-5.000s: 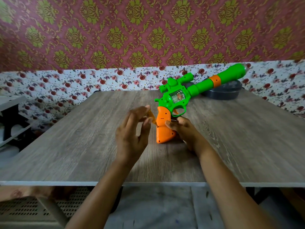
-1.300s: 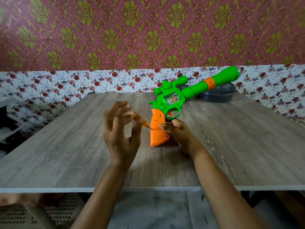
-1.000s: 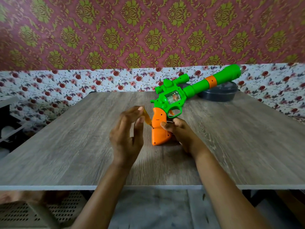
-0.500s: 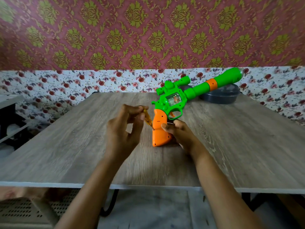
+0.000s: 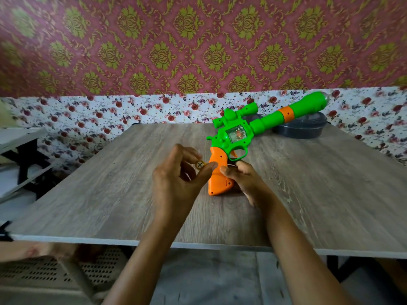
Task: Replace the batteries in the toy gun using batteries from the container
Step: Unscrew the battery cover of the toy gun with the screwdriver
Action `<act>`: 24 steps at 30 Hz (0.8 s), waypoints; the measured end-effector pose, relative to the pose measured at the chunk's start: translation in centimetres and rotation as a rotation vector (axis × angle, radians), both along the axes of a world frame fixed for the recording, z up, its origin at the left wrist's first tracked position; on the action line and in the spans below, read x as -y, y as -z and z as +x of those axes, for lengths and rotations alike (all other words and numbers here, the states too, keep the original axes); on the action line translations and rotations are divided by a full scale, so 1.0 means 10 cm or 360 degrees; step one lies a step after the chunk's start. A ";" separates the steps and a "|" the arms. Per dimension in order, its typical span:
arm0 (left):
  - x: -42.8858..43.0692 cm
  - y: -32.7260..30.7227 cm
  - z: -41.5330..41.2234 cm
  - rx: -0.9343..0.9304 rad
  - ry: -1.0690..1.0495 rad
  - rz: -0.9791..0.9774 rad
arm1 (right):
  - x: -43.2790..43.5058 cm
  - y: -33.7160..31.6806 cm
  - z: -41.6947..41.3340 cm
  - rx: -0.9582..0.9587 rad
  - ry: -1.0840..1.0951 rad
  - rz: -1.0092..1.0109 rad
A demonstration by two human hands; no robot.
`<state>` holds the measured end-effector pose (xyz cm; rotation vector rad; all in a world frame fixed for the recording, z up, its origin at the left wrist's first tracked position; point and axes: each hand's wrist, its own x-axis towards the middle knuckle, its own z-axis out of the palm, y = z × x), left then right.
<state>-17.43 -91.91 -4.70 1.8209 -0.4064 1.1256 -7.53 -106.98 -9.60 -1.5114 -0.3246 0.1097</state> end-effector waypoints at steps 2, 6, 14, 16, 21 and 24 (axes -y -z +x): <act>0.01 -0.02 0.00 -0.0017 0.0043 -0.0058 | 0.00 0.00 0.01 -0.0022 0.0007 0.0003; -0.04 -0.08 0.00 -0.0091 0.0090 0.0097 | -0.01 0.01 0.02 -0.0053 0.0038 -0.0018; -0.22 -0.19 0.12 -0.0137 0.0196 0.0257 | -0.02 -0.01 0.08 -0.0075 0.0106 -0.0013; -0.23 -0.21 0.24 -0.0119 0.0187 0.0280 | 0.01 -0.05 0.12 -0.0063 0.0093 -0.0059; -0.12 -0.22 0.60 -0.0087 0.0296 0.0184 | 0.10 -0.27 0.32 0.0031 0.0004 -0.0097; -0.03 -0.21 0.84 -0.0060 0.0358 0.0168 | 0.11 -0.30 0.46 0.0059 0.0040 -0.0126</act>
